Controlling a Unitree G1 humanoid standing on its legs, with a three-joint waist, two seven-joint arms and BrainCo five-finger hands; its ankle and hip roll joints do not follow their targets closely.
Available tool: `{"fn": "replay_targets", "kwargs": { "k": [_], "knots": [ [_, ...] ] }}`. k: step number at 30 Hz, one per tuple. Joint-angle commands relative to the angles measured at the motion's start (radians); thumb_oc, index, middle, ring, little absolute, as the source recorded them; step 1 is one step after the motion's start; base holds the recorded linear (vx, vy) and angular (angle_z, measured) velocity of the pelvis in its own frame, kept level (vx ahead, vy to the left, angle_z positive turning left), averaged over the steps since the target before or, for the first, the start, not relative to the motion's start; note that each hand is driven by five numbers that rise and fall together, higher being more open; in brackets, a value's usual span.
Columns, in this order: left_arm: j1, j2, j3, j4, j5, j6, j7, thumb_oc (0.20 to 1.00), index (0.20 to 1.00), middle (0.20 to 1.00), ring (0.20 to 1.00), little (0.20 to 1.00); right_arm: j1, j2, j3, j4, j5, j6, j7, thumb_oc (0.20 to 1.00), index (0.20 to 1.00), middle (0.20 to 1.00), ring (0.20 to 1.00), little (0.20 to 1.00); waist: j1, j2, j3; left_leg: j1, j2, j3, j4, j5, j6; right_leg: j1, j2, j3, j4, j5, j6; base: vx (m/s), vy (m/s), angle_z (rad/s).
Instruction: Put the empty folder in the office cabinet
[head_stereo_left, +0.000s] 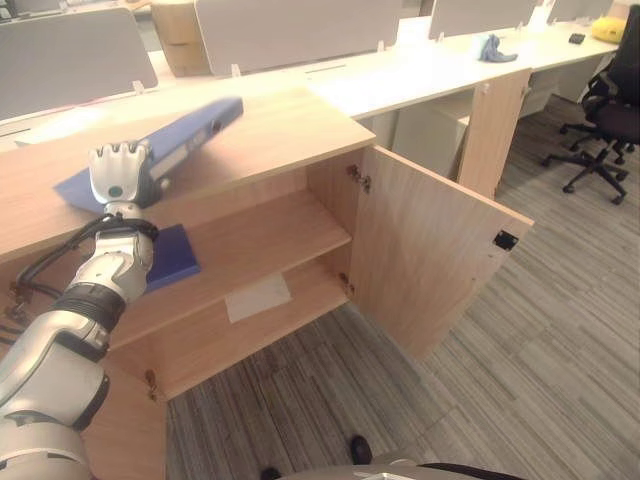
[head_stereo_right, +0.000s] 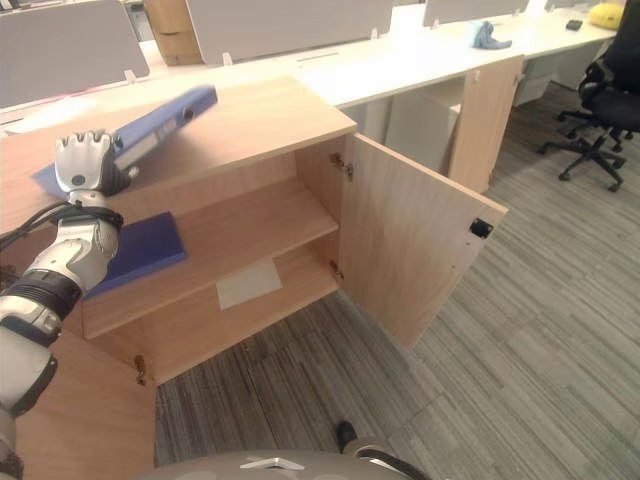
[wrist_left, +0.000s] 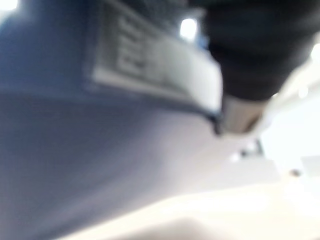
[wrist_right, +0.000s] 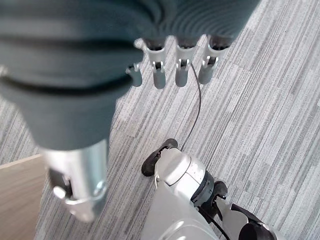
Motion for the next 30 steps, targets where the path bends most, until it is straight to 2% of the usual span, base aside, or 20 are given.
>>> {"fn": "replay_targets", "kwargs": {
  "k": [1,6,13,18,24,27,30],
  "knots": [
    [-0.105,0.04,0.076,-0.022,-0.027,-0.035,0.089,0.2,0.2,0.2,0.2,0.2,-0.007,-0.014,-0.002,0.009,-0.009,-0.004,-0.008,1.0,1.0,1.0,1.0,1.0,0.012,0.033,0.024,0.022,-0.023,0.0,0.001,-0.153,-0.005,0.003,-0.023,-0.001,-0.002,-0.07,0.089,0.0,0.0,0.0],
    [-0.1,0.083,0.104,-0.169,-0.009,-0.043,0.061,0.2,0.2,0.2,0.2,0.2,0.009,0.001,-0.005,-0.002,-0.005,-0.007,-0.01,1.0,1.0,1.0,1.0,1.0,0.025,0.031,0.014,0.023,-0.023,-0.016,0.001,-0.156,-0.007,0.011,-0.024,-0.011,-0.002,-0.077,0.087,0.03,-0.026,0.03],
    [-0.078,0.08,0.131,-0.216,-0.074,-0.084,0.085,0.2,0.2,0.2,0.2,0.2,0.021,0.016,-0.006,-0.004,-0.005,-0.012,-0.021,1.0,1.0,1.0,1.0,1.0,0.029,0.026,0.008,0.021,-0.021,-0.023,0.001,-0.156,-0.007,0.012,-0.022,-0.014,-0.002,-0.08,0.086,0.01,-0.011,0.04],
    [-0.051,0.028,0.222,-0.283,-0.212,-0.127,0.105,0.2,0.2,0.2,0.2,0.2,0.023,0.03,-0.016,0.015,-0.018,-0.019,-0.018,1.0,1.0,1.0,1.0,1.0,0.036,0.019,0.008,0.022,-0.02,-0.027,0.001,-0.157,-0.008,0.015,-0.021,-0.016,-0.002,-0.084,0.084,0.0,0.0,0.0],
    [0.038,-0.086,0.407,-0.458,-0.368,-0.171,0.081,0.2,0.2,0.2,0.2,0.2,0.019,0.064,-0.023,0.044,-0.02,-0.049,-0.005,1.0,1.0,1.0,1.0,1.0,0.059,0.008,0.002,0.027,-0.02,-0.049,0.001,-0.162,-0.005,0.027,-0.021,-0.03,-0.002,-0.096,0.076,-0.01,-0.022,0.02],
    [0.062,-0.107,0.436,-0.502,-0.392,-0.168,0.071,0.2,0.2,0.2,0.2,0.2,0.016,0.071,-0.02,0.04,-0.011,-0.053,-0.011,1.0,1.0,1.0,1.0,1.0,0.065,0.007,0.0,0.028,-0.021,-0.056,0.001,-0.164,-0.005,0.032,-0.022,-0.037,-0.002,-0.099,0.074,-0.01,-0.013,0.1],
    [0.106,-0.149,0.479,-0.566,-0.491,-0.18,0.033,0.2,0.2,0.2,0.2,0.2,0.004,0.082,-0.015,0.042,0.001,-0.066,-0.015,1.0,1.0,1.0,1.0,1.0,0.08,0.005,-0.008,0.033,-0.022,-0.066,0.001,-0.166,-0.003,0.042,-0.022,-0.049,-0.002,-0.106,0.07,-0.02,-0.017,0.07]
  ]
}}
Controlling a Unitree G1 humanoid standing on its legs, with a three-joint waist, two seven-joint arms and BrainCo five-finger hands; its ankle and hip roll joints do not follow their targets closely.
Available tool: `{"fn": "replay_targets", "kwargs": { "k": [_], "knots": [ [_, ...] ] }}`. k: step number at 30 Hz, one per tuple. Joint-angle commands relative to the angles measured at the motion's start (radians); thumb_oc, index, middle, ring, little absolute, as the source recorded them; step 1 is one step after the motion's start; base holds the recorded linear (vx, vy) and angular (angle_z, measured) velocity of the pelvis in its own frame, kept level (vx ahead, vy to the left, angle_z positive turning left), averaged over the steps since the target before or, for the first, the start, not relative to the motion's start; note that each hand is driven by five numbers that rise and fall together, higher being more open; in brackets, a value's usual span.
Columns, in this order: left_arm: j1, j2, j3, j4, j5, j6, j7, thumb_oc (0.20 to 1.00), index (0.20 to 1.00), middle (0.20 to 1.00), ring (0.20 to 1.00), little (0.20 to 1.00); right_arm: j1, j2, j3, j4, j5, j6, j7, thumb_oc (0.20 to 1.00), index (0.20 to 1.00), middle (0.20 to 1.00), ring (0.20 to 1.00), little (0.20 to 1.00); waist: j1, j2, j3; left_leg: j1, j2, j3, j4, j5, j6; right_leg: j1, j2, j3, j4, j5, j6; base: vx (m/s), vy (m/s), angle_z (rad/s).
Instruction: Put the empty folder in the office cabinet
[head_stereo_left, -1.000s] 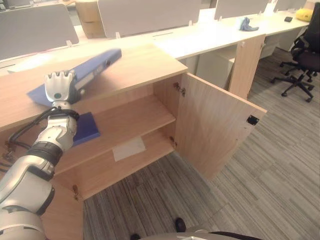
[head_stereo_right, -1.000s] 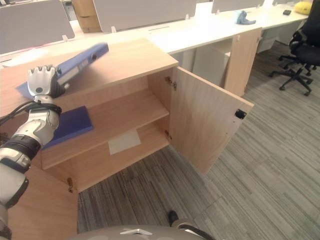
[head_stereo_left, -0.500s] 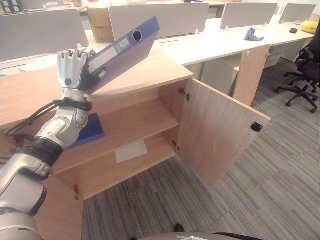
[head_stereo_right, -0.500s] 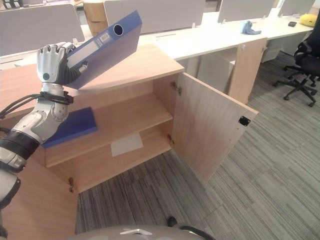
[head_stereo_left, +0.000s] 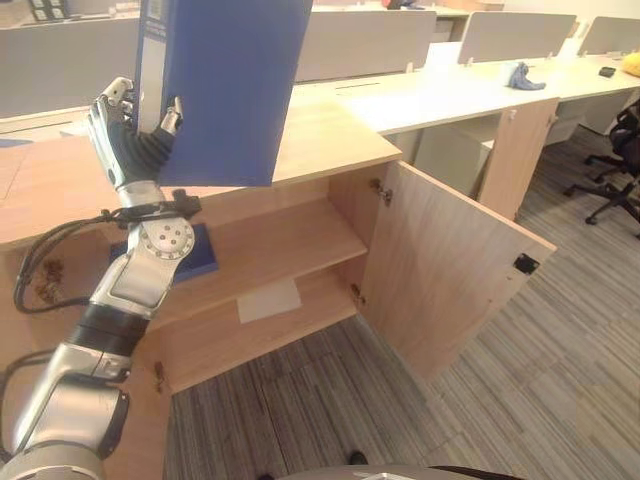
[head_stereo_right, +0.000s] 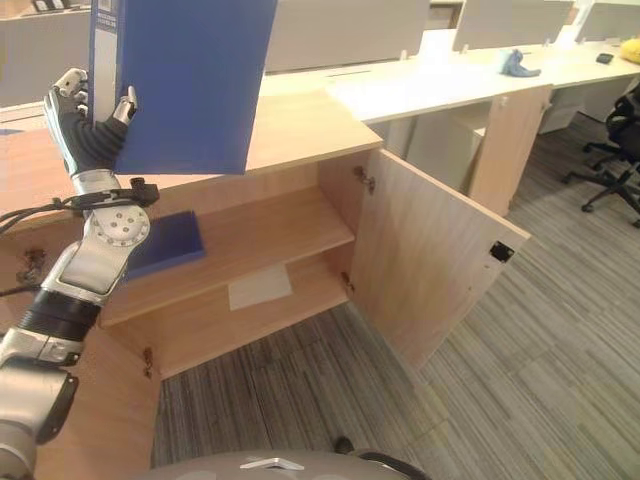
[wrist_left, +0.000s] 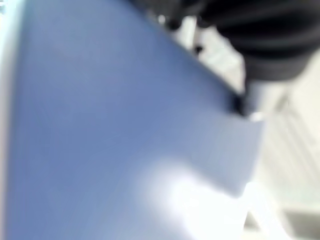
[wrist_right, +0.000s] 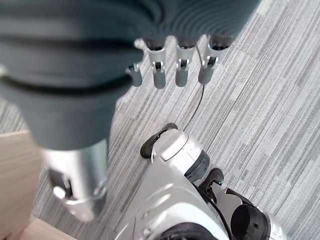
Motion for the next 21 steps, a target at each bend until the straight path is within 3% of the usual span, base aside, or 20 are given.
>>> {"fn": "replay_targets", "kwargs": {
  "k": [1,3,8,14,21],
  "knots": [
    [-0.088,0.013,0.091,-0.025,-0.15,-0.062,-0.024,0.2,0.2,0.2,0.2,0.2,-0.031,-0.022,-0.004,0.04,0.0,-0.02,0.0,1.0,1.0,1.0,1.0,1.0,0.009,0.022,0.008,0.033,-0.022,-0.023,0.001,-0.17,0.0,0.024,-0.024,-0.012,0.002,-0.102,0.076,-0.02,-0.015,0.04],
    [-0.042,-0.046,0.129,-0.077,-0.321,-0.052,-0.06,0.2,0.2,0.2,0.2,0.2,-0.045,-0.012,0.001,0.04,0.005,-0.04,0.002,1.0,1.0,1.0,1.0,1.0,0.025,0.022,0.005,0.038,-0.023,-0.033,0.001,-0.173,0.003,0.033,-0.025,-0.022,0.002,-0.107,0.072,-0.04,-0.013,0.06],
    [0.086,-0.193,0.176,-0.155,-0.563,-0.068,-0.066,0.2,0.2,0.2,0.2,0.2,-0.088,-0.001,0.019,-0.043,0.136,-0.077,-0.013,1.0,1.0,1.0,1.0,1.0,0.058,0.02,0.003,0.05,-0.03,-0.068,0.001,-0.174,0.011,0.055,-0.026,-0.045,0.002,-0.112,0.059,-0.05,-0.005,0.1],
    [0.196,-0.304,0.165,-0.22,-0.628,-0.012,-0.112,0.2,0.2,0.2,0.2,0.2,-0.17,0.004,0.041,-0.24,0.307,-0.149,-0.072,1.0,1.0,1.0,1.0,1.0,0.099,0.006,0.003,0.061,-0.037,-0.107,0.001,-0.173,0.02,0.076,-0.026,-0.072,0.002,-0.115,0.041,-0.07,-0.006,0.13],
    [0.277,-0.332,0.126,-0.259,-0.63,0.048,-0.21,0.2,0.2,0.2,0.2,0.2,-0.273,-0.03,-0.004,-0.495,0.482,-0.181,-0.104,1.0,1.0,1.0,1.0,1.0,0.133,-0.002,0.006,0.071,-0.039,-0.134,0.001,-0.173,0.026,0.094,-0.024,-0.095,0.002,-0.118,0.033,-0.03,0.006,0.11]
  ]
}}
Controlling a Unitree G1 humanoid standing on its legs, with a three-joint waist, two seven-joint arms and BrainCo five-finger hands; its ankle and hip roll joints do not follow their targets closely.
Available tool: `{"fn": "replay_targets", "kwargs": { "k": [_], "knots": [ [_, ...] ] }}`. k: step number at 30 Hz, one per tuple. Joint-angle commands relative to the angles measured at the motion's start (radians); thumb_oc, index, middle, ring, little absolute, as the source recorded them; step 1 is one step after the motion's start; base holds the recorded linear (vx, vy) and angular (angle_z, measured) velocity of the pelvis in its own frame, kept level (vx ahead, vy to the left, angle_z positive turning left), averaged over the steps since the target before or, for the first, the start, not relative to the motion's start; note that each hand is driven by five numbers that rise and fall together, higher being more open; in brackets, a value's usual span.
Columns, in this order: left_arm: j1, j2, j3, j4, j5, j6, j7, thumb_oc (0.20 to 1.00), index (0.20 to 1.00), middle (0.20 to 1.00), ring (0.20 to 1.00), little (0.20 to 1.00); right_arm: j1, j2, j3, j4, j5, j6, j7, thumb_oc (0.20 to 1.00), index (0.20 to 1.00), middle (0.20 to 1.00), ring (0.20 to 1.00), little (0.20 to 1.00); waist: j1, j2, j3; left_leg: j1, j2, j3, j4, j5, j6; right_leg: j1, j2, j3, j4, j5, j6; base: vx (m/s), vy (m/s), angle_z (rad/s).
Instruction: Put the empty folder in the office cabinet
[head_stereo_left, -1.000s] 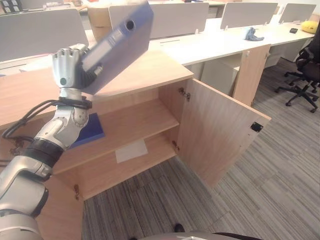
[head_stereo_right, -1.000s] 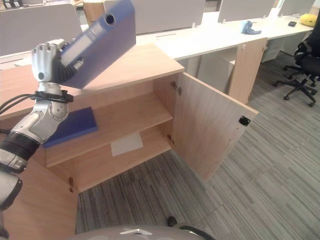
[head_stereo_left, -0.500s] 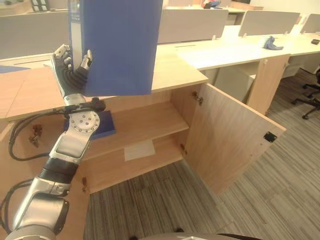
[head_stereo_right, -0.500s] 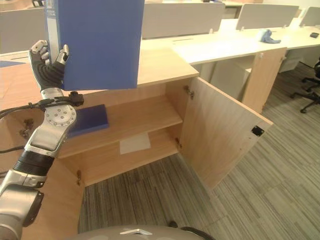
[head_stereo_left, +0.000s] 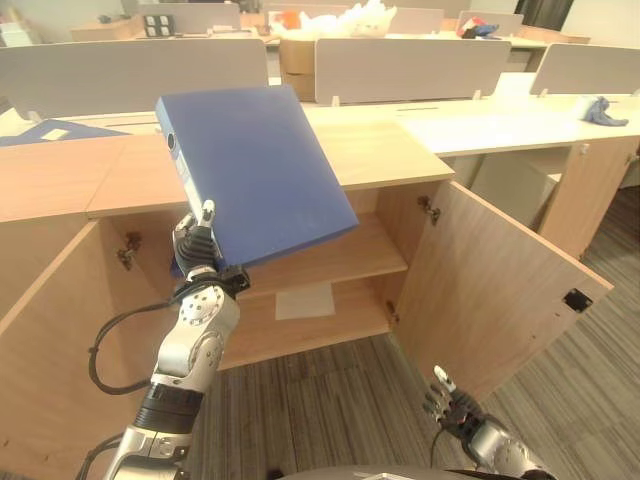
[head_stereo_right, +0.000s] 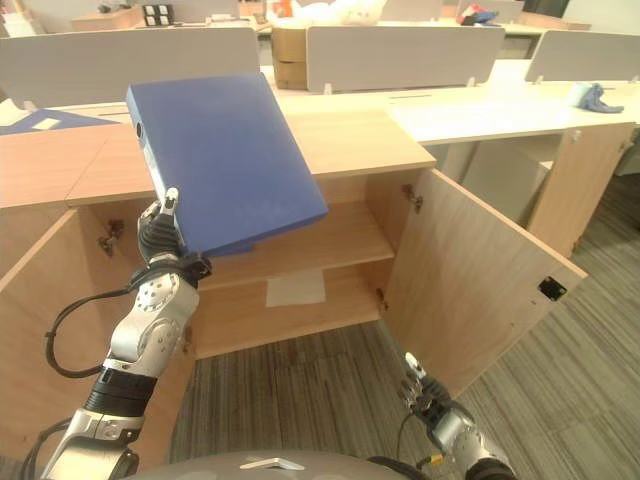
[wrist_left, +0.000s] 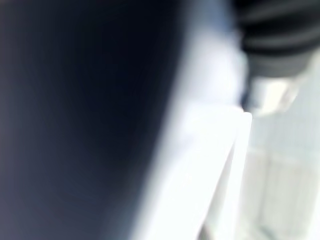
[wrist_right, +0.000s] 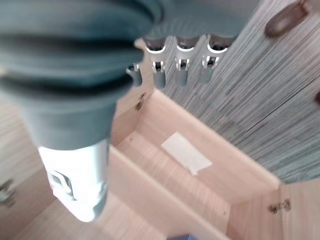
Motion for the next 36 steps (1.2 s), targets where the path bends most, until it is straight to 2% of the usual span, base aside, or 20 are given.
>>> {"fn": "replay_targets", "kwargs": {
  "k": [1,9,10,20,27,31,36],
  "knots": [
    [-0.072,0.05,-0.009,-0.057,-0.016,-0.036,-0.086,0.2,0.2,0.2,0.2,0.2,-0.09,-0.034,-0.057,-0.095,0.118,-0.028,-0.012,1.0,1.0,1.0,1.0,1.0,0.008,-0.02,0.011,0.061,-0.04,-0.041,0.001,-0.181,0.027,0.048,-0.03,-0.025,0.003,-0.106,0.05,-0.02,0.005,0.06],
    [-0.028,0.076,-0.034,-0.081,-0.032,-0.005,-0.183,0.2,0.2,0.2,0.2,0.2,-0.174,-0.088,-0.063,-0.265,0.182,0.028,-0.063,1.0,1.0,1.0,1.0,1.0,0.038,-0.025,0.013,0.057,-0.045,-0.063,0.001,-0.176,0.029,0.051,-0.034,-0.041,0.003,-0.106,0.053,0.0,0.0,0.01],
    [-0.005,0.094,-0.039,-0.087,-0.037,0.014,-0.237,0.2,0.2,0.2,0.2,0.2,-0.195,-0.111,-0.064,-0.312,0.211,0.041,-0.076,1.0,1.0,1.0,1.0,1.0,0.051,-0.028,0.015,0.055,-0.048,-0.072,0.001,-0.174,0.031,0.052,-0.035,-0.049,0.003,-0.104,0.053,0.0,0.0,0.0],
    [0.051,0.138,-0.1,-0.112,-0.093,0.083,-0.391,0.2,0.2,0.2,0.2,0.2,-0.324,-0.218,-0.094,-0.387,0.28,0.04,-0.1,1.0,1.0,1.0,1.0,1.0,0.088,-0.036,0.022,0.045,-0.057,-0.097,0.001,-0.165,0.033,0.052,-0.04,-0.078,0.003,-0.099,0.058,0.0,-0.011,0.08],
    [0.082,0.17,-0.161,-0.127,-0.147,0.118,-0.439,0.2,0.2,0.2,0.2,0.2,-0.444,-0.262,-0.097,-0.353,0.303,0.037,-0.129,1.0,1.0,1.0,1.0,1.0,0.114,-0.037,0.025,0.039,-0.063,-0.111,0.001,-0.16,0.034,0.054,-0.042,-0.098,0.003,-0.097,0.06,0.0,-0.001,0.07],
    [0.117,0.2,-0.196,-0.141,-0.187,0.113,-0.454,0.2,0.2,0.2,0.2,0.2,-0.513,-0.278,-0.08,-0.332,0.337,0.059,-0.133,1.0,1.0,1.0,1.0,1.0,0.134,-0.035,0.029,0.033,-0.066,-0.117,0.001,-0.155,0.036,0.053,-0.044,-0.111,0.003,-0.096,0.061,0.0,0.002,0.01],
    [0.145,0.219,-0.208,-0.155,-0.218,0.08,-0.459,0.2,0.2,0.2,0.2,0.2,-0.535,-0.247,-0.044,-0.336,0.408,0.099,-0.141,1.0,1.0,1.0,1.0,1.0,0.152,-0.031,0.033,0.026,-0.07,-0.124,0.001,-0.149,0.037,0.052,-0.046,-0.124,0.003,-0.094,0.063,0.0,0.016,0.08]
  ]
}}
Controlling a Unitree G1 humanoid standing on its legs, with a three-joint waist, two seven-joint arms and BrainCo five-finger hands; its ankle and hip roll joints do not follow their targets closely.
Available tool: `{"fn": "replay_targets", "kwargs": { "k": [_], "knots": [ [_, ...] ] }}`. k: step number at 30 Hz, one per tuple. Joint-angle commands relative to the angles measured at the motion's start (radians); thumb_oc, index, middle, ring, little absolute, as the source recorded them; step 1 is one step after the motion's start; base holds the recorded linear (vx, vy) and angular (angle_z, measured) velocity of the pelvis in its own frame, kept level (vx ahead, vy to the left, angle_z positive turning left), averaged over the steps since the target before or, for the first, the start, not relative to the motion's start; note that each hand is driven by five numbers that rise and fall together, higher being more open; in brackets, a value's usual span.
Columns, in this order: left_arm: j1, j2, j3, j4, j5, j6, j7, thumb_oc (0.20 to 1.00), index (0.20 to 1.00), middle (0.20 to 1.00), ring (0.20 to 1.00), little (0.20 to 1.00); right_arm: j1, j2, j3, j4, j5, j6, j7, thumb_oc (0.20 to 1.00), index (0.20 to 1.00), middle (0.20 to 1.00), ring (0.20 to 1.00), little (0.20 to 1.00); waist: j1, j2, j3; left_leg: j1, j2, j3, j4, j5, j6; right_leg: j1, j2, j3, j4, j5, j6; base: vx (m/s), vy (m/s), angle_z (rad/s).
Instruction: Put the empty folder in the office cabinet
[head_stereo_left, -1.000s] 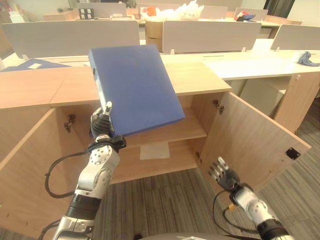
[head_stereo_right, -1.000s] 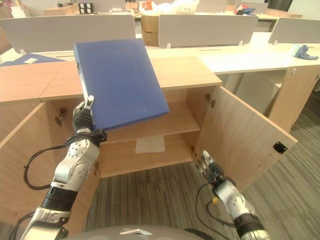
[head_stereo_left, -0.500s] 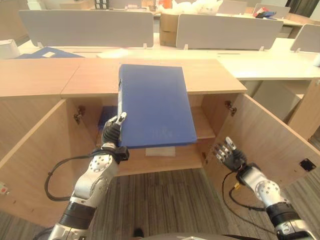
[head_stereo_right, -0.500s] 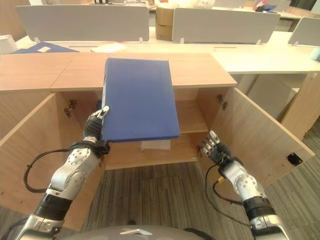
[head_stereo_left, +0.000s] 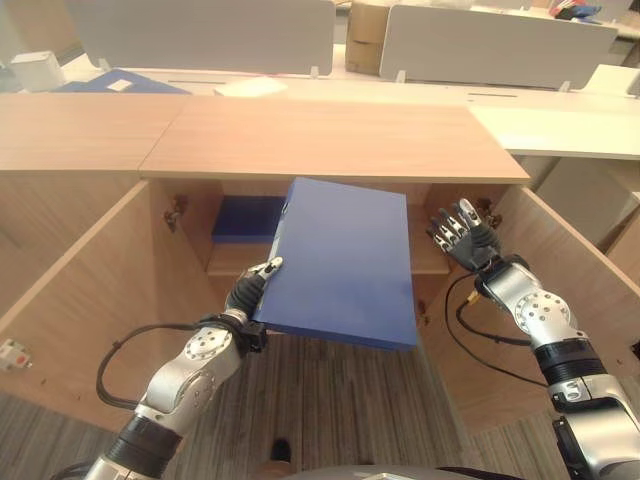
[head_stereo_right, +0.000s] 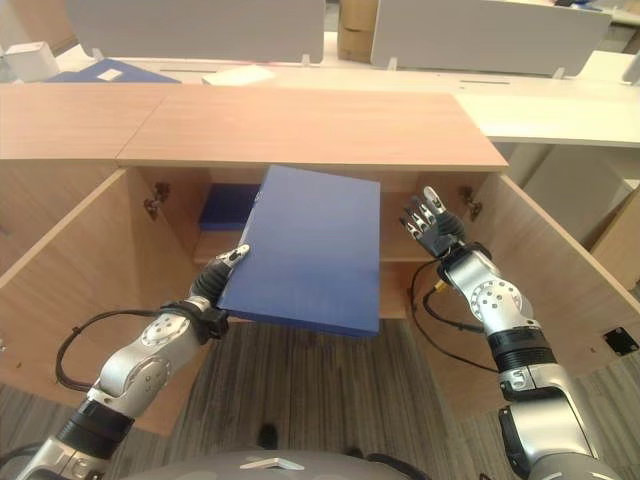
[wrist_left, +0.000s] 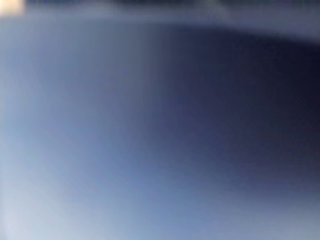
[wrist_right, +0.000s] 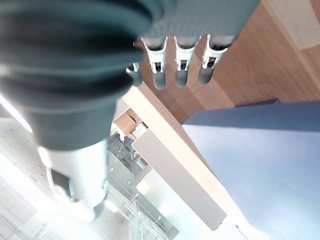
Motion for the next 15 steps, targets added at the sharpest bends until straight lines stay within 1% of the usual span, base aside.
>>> {"fn": "replay_targets", "kwargs": {
  "k": [1,2,3,5,6,9,12,15],
  "knots": [
    [-0.019,0.039,-0.014,-0.102,-0.057,-0.114,-0.029,0.2,0.2,0.2,0.2,0.2,-0.057,-0.006,0.001,0.006,0.108,0.024,-0.002,1.0,1.0,1.0,1.0,1.0,0.021,-0.021,-0.048,0.024,-0.062,-0.044,0.001,-0.158,0.034,0.013,-0.046,-0.045,0.004,-0.07,0.056,0.0,0.015,0.09],
    [-0.017,0.039,-0.016,-0.107,-0.052,-0.125,-0.027,0.2,0.2,0.2,0.2,0.2,-0.059,0.004,0.013,0.001,0.101,0.037,-0.004,1.0,1.0,1.0,1.0,1.0,0.023,-0.021,-0.047,0.023,-0.063,-0.045,0.001,-0.157,0.034,0.013,-0.047,-0.047,0.004,-0.069,0.056,0.0,0.01,0.07],
    [-0.017,0.039,-0.016,-0.107,-0.052,-0.125,-0.027,0.2,0.2,0.2,0.2,0.2,-0.059,0.004,0.013,0.001,0.101,0.037,-0.004,1.0,1.0,1.0,1.0,1.0,0.023,-0.021,-0.047,0.023,-0.063,-0.045,0.001,-0.157,0.034,0.013,-0.047,-0.047,0.004,-0.069,0.056,0.0,0.009,0.08],
    [-0.01,0.036,-0.025,-0.121,-0.041,-0.152,-0.024,0.2,0.2,0.2,0.2,0.2,-0.059,0.038,0.066,-0.018,0.072,0.061,-0.004,1.0,1.0,1.0,1.0,1.0,0.03,-0.02,-0.044,0.018,-0.064,-0.048,0.001,-0.152,0.035,0.01,-0.048,-0.049,0.004,-0.067,0.056,0.0,0.014,0.09],
    [-0.01,0.036,-0.025,-0.121,-0.041,-0.152,-0.024,0.2,0.2,0.2,0.2,0.2,-0.059,0.038,0.066,-0.018,0.072,0.061,-0.004,1.0,1.0,1.0,1.0,1.0,0.03,-0.02,-0.044,0.018,-0.064,-0.048,0.001,-0.152,0.035,0.01,-0.048,-0.049,0.004,-0.067,0.056,0.0,0.0,0.0],
    [-0.012,0.035,-0.03,-0.137,-0.012,-0.181,-0.019,0.2,0.2,0.2,0.2,0.2,-0.051,0.078,0.125,-0.034,0.036,0.063,-0.03,1.0,1.0,1.0,1.0,1.0,0.037,-0.02,-0.042,0.013,-0.067,-0.052,0.001,-0.147,0.038,0.008,-0.05,-0.052,0.004,-0.063,0.056,0.0,0.0,0.0],
    [-0.025,0.034,-0.035,-0.142,-0.006,-0.187,-0.008,0.2,0.2,0.2,0.2,0.2,-0.052,0.093,0.164,0.002,-0.005,0.066,-0.051,1.0,1.0,1.0,1.0,1.0,0.042,-0.021,-0.04,0.01,-0.07,-0.055,0.001,-0.146,0.039,0.005,-0.052,-0.055,0.004,-0.062,0.055,0.0,0.0,0.0],
    [-0.031,0.033,-0.036,-0.143,-0.004,-0.187,-0.003,0.2,0.2,0.2,0.2,0.2,-0.048,0.098,0.175,0.028,-0.017,0.064,-0.051,1.0,1.0,1.0,1.0,1.0,0.044,-0.021,-0.036,0.009,-0.071,-0.055,0.001,-0.145,0.04,0.004,-0.053,-0.057,0.004,-0.06,0.055,0.0,0.004,0.01]
  ]
}}
